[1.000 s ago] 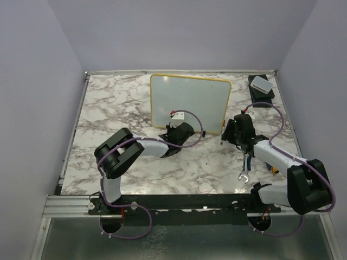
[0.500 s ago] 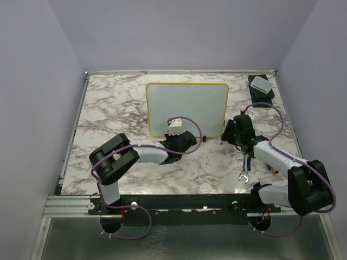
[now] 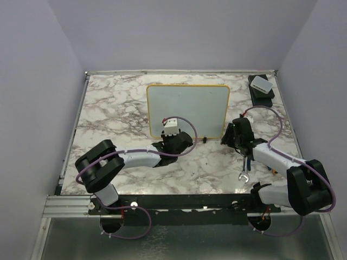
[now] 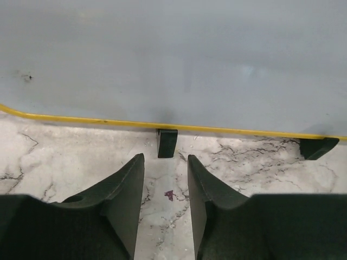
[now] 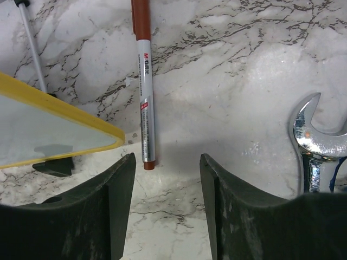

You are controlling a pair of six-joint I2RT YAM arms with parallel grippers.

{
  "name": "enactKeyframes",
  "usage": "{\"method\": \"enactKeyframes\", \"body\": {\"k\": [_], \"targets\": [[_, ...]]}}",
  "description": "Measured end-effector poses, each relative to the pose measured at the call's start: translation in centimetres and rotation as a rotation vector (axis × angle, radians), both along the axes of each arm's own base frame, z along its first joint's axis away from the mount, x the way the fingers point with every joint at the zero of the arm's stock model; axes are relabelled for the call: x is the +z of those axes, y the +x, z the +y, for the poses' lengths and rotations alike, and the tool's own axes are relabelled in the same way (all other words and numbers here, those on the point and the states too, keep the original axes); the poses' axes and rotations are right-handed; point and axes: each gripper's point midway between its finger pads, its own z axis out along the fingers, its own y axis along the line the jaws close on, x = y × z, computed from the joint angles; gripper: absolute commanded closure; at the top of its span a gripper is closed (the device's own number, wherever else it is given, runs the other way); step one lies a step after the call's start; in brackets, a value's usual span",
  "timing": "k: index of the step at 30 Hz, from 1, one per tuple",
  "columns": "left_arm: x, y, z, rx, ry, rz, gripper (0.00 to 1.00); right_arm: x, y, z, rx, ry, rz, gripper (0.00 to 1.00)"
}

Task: Write a sentence on the whiteboard
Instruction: Move the whiteboard to the center of the board, then pick up the whiteboard marker from the center of the board.

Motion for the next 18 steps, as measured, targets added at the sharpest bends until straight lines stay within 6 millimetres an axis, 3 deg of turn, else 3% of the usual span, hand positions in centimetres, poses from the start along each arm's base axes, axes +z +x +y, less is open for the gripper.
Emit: {"method": "enactKeyframes", "body": {"k": [4, 9, 15, 18], "targets": [[1.0, -0.3, -0.1, -0.021, -0.028, -0.004, 0.52, -0.1, 0.0, 0.4, 0.013, 0.001, -0.003, 0.48], [2.1, -1.0, -0.3, -0.066, -0.052, 0.003, 0.3, -0.7, -0.3, 0.8, 0.02, -0.008, 0.016, 0.52], [5.8, -1.7, -0.3, -0.152, -0.069, -0.011, 0.11, -1.4, -0.5, 1.0, 0.028, -0.027, 0.038, 0.54], [7.7, -1.4, -0.4, -0.197, -0.076, -0.016, 0.06, -1.7, -0.4, 1.2, 0.031, -0.036, 0.046, 0.55]]}}
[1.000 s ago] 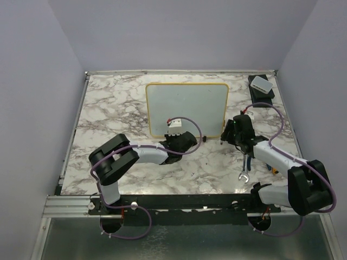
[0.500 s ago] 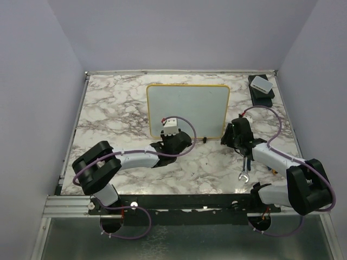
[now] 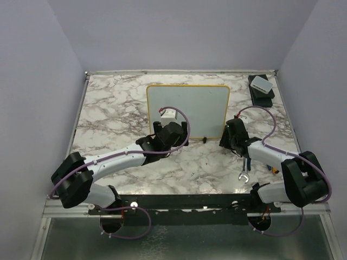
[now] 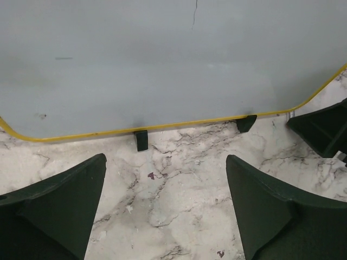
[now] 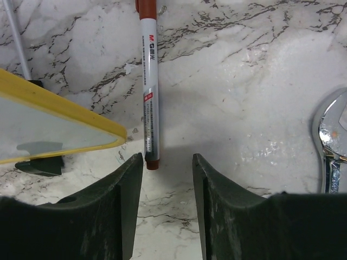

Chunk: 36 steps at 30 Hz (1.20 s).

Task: Write a sentence on the whiteboard
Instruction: Pick up the whiteboard marker from the center of the board.

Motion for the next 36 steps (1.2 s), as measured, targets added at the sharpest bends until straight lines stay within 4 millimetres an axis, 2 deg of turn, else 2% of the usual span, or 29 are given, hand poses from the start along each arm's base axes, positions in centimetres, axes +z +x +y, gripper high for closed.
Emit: {"method": "enactKeyframes", "body": {"k": [6, 13, 24, 31, 36], "targets": [[2.5, 0.7, 1.0, -0.043, -0.023, -0.006, 0.06, 0.0, 0.7, 0.3, -0.012, -0.018, 0.001, 0.61], [2.6, 0.9, 1.7, -0.085, -0.017, 0.029, 0.03, -0.2, 0.6, -1.2, -0.114, -0.062, 0.016, 0.65], [6.3, 1.0, 2.6, -0.136, -0.053, 0.003, 0.02, -0.3, 0.7, -1.4, -0.112, -0.067, 0.017, 0.7], [6.2, 0.9, 3.5, -0.157, -0.02, 0.016, 0.02, -0.3, 0.9, -1.3, -0.099, -0.059, 0.018, 0.82], [6.0, 0.5, 3.6, -0.193, 0.007, 0.023, 0.02, -0.2, 0.8, -1.3, -0.106, -0.044, 0.019, 0.96]]}}
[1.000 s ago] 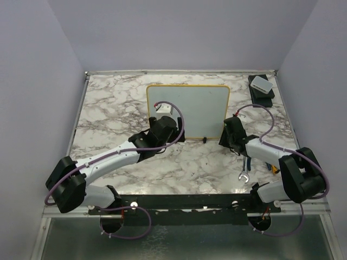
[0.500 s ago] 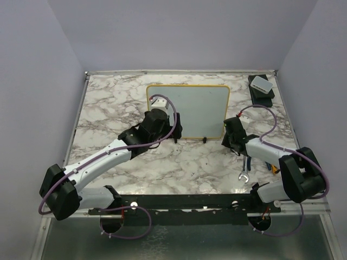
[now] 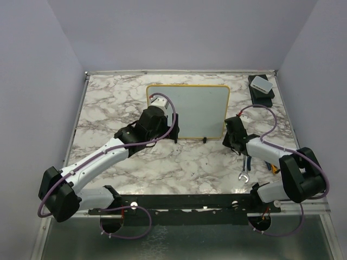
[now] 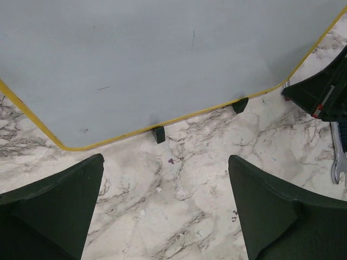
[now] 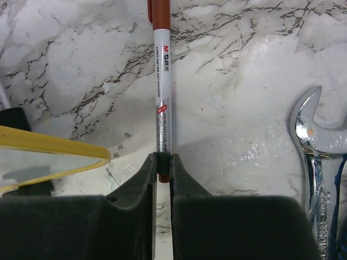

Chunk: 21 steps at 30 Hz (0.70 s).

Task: Write a sentence on the whiteboard
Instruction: Pick up the whiteboard marker from the center of the board, then pass from the right arm to the left

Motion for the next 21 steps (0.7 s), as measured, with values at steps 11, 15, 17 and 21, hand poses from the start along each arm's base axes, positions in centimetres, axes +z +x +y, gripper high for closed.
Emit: {"method": "enactKeyframes", "body": {"k": [11, 15, 17, 21], "targets": [[2.5, -0.6, -0.3, -0.105, 0.008, -0.077, 0.04, 4.6, -1.6, 0.1, 0.019, 0.061, -0.052, 0.99], [4.2, -1.6, -1.0, -0.202, -0.022, -0.128, 0.05, 9.2, -3.0, 0.9, 0.067, 0.139, -0.105, 0.99], [5.5, -2.1, -1.5, -0.241, -0.059, -0.157, 0.05, 11.7, -3.7, 1.3, 0.095, 0.181, -0.143, 0.99], [7.5, -2.4, -2.6, -0.256, -0.163, -0.178, 0.05, 16.5, -6.1, 2.0, 0.176, 0.267, -0.245, 0.99]]}}
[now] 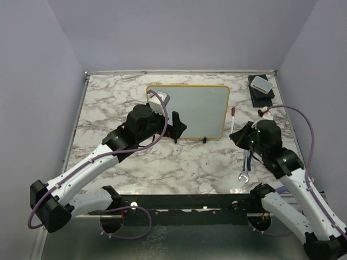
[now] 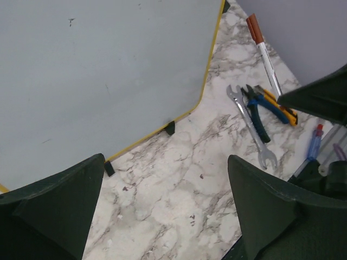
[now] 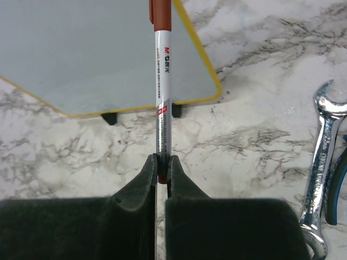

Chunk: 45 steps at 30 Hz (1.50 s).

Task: Write a sentence on the whiteboard
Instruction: Pass from the right arm to the left

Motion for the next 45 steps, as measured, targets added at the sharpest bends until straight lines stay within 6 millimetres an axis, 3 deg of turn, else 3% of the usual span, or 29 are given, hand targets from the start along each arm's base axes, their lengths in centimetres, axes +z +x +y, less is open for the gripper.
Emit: {"method": "enactKeyframes", "body": {"k": [6, 12, 18, 22, 31, 38, 45], "targets": [[3.0, 0.2, -2.7, 0.007, -0.262, 0.069, 0.04, 4.2, -2.9, 1.5, 0.167, 0.078, -0.155, 0.99], [5.4, 0.4, -5.3, -0.031, -0.541, 0.151, 0.04, 5.4, -4.3, 5.0, 0.43, 0.132, -0.229, 0.99], [5.9, 0.4, -6.7, -0.056, -0.669, 0.234, 0.05, 6.3, -4.8, 7.7, 0.619, 0.183, -0.29, 0.99], [6.1, 0.3, -7.1, -0.073, -0.702, 0.265, 0.23, 6.3, -4.7, 8.6, 0.688, 0.183, -0.305, 0.99], [4.9, 0.8, -7.8, -0.07, -0.703, 0.311, 0.29, 6.4, -4.7, 9.6, 0.764, 0.191, -0.321, 0.99], [3.1, 1.5, -8.3, -0.053, -0.684, 0.361, 0.52, 6.1, -4.9, 10.1, 0.805, 0.192, -0.317, 0.99], [3.2, 1.5, -8.3, -0.053, -0.692, 0.366, 0.75, 5.6, -4.8, 10.3, 0.814, 0.194, -0.296, 0.99]]}}
